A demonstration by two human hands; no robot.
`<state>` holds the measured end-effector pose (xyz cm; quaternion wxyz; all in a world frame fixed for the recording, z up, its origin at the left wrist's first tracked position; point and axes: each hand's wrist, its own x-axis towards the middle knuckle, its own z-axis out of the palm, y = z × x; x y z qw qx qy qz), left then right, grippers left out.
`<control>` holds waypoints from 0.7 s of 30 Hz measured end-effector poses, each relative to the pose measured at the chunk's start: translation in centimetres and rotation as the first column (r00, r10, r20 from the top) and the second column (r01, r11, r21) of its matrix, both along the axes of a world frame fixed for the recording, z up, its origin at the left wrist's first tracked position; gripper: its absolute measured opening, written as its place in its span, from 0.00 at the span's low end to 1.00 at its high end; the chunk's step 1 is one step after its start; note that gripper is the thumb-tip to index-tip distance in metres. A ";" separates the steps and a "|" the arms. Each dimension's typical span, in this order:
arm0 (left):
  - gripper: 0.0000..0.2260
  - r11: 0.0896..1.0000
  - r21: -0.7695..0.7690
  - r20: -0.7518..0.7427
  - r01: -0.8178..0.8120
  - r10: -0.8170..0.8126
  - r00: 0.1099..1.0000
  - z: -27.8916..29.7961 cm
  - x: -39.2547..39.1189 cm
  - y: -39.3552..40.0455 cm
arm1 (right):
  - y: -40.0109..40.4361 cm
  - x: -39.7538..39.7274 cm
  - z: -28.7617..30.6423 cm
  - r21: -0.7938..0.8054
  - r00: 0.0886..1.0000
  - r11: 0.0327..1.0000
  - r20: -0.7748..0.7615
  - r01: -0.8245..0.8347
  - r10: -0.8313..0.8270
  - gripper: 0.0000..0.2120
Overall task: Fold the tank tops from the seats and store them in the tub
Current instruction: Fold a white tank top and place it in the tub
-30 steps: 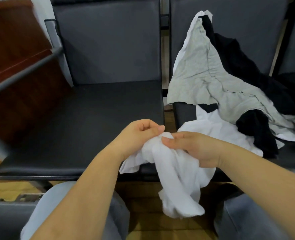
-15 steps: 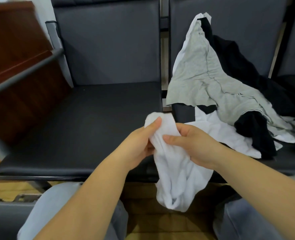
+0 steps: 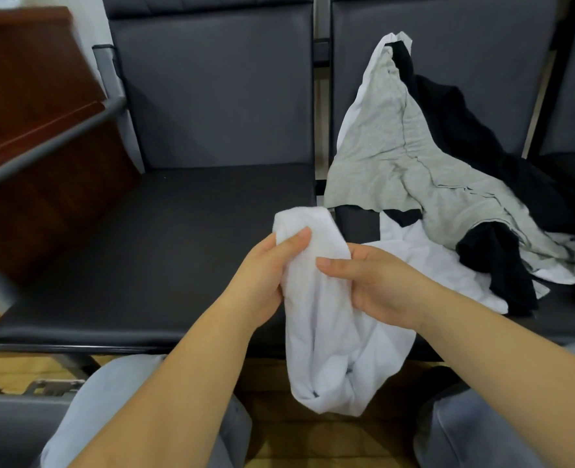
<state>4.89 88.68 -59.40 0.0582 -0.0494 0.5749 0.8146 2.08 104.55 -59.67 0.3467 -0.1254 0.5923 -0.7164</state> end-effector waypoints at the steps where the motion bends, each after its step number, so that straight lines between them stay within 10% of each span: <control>1: 0.16 0.999 0.043 -0.010 -0.015 0.015 1.000 0.1 -0.1 -0.1 | 0.2 -0.1 0.1 -0.010 1.000 1.000 0.000 -0.016 0.016 0.29; 21: 0.14 0.990 -0.138 0.004 -0.027 0.028 1.000 0.1 -0.2 -2.1 | 0.7 -1.2 -0.2 -0.175 0.973 0.981 0.196 -0.089 0.123 0.41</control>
